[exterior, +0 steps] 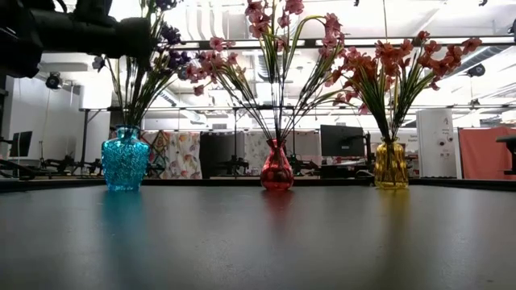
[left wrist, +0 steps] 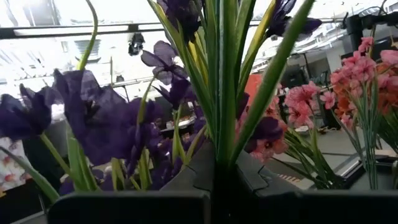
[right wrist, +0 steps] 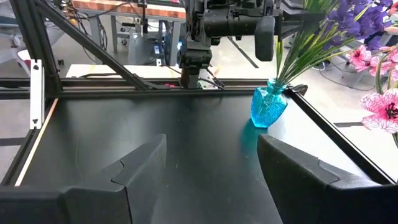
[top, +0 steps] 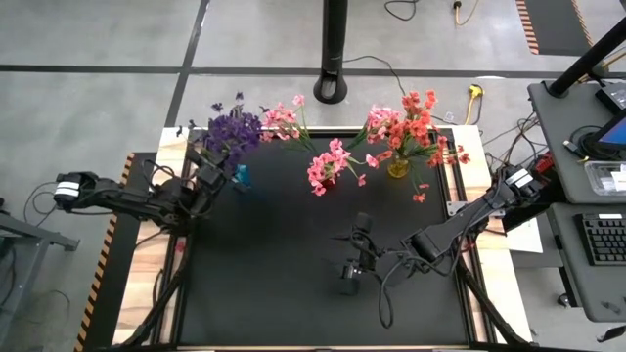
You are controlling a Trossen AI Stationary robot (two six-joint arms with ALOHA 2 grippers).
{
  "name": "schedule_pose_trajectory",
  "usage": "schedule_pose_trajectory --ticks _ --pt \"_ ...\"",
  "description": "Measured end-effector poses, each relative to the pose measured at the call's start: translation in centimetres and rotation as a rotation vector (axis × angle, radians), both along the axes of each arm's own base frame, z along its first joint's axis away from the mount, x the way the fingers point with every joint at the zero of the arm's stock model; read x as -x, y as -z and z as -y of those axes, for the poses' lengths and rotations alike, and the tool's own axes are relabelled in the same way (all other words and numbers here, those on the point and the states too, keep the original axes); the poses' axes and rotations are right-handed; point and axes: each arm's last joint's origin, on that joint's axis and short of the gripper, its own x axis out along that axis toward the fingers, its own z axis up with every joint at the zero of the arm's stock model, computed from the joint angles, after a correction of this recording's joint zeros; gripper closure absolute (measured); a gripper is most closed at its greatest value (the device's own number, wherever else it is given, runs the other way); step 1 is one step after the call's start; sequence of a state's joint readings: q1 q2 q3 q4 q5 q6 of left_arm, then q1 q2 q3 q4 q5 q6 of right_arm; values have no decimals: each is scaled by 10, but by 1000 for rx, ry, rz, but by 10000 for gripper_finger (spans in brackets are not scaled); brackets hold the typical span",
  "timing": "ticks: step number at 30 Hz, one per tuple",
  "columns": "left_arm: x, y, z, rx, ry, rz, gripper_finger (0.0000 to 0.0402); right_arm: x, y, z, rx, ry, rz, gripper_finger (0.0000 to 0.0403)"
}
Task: Sort flowers into vase by color
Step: Put the purple flower into the blue vase
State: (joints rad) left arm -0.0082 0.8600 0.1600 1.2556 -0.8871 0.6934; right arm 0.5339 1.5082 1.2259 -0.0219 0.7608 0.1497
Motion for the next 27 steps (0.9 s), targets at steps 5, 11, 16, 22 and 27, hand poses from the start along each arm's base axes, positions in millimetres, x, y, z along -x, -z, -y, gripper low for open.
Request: schedule_pose_trajectory --ticks 5,11,16,22,27 --pt "-3 3 0 14 9 0 401 0 0 0 0 0 -1 155" --pt "-5 5 0 31 17 3 401 0 1 0 -8 4 0 157" --pt "-7 7 0 45 22 7 401 0 1 0 -7 3 -1 158" --pt "-7 9 -1 73 -19 4 401 0 1 0 -7 3 -2 154" --pt "-8 10 -1 82 -18 8 401 0 1 0 -6 3 -3 158"
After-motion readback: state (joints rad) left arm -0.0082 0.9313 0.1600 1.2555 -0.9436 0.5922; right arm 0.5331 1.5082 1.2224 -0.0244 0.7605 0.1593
